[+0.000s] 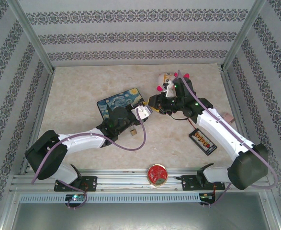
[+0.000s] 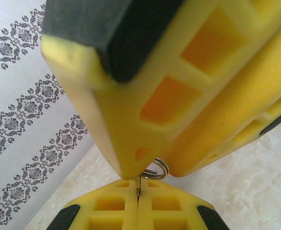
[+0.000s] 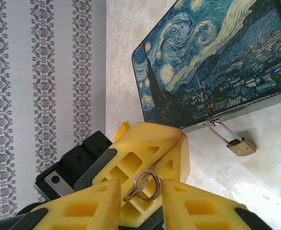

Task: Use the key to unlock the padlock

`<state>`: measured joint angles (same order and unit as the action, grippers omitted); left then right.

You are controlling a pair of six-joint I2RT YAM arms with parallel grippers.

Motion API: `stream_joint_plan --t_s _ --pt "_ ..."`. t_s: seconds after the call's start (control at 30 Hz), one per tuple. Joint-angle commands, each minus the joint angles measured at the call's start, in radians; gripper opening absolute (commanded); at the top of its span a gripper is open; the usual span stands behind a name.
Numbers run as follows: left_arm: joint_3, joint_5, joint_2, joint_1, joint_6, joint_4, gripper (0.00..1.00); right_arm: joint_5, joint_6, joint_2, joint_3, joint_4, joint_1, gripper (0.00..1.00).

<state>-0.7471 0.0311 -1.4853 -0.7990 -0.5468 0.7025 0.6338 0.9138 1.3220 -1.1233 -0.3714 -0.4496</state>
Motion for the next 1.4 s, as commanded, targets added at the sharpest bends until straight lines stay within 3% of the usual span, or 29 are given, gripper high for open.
stream_joint_plan --t_s 0.0,0.27,0.33,0.57,0.73,0.9,1.03,1.23,1.37 --pt "-0.032 0.005 0.01 -0.016 -0.019 0.014 0.0 0.028 0.005 0.008 -0.03 0.022 -0.012 0.29" --pt "-0.028 0.041 0.015 -0.017 -0.007 0.024 0.0 0.034 0.004 0.011 -0.022 0.027 -0.012 0.01" --pt "-0.021 0.047 0.019 -0.017 0.0 0.035 0.0 0.031 0.0 0.01 -0.02 0.027 -0.011 0.0" --pt "0.016 0.032 0.088 -0.016 0.073 0.007 0.39 -0.005 -0.071 -0.029 0.038 0.047 0.024 0.0" --pt "0.077 0.007 0.217 -0.008 0.293 -0.035 0.54 -0.012 -0.167 -0.112 0.159 0.166 0.057 0.0" --pt "0.086 -0.103 0.363 0.045 0.591 -0.162 0.62 0.071 -0.178 -0.184 0.324 0.449 0.112 0.0" --pt "-0.015 -0.246 0.396 0.136 0.823 -0.394 0.64 0.168 -0.147 -0.202 0.399 0.678 0.13 0.0" --pt "-0.213 -0.444 0.322 0.146 0.927 -0.644 0.65 0.308 -0.142 -0.203 0.404 0.829 0.117 0.0" --pt "-0.27 -0.523 0.271 0.147 0.973 -0.654 0.64 0.33 -0.142 -0.206 0.399 0.874 0.089 0.0"
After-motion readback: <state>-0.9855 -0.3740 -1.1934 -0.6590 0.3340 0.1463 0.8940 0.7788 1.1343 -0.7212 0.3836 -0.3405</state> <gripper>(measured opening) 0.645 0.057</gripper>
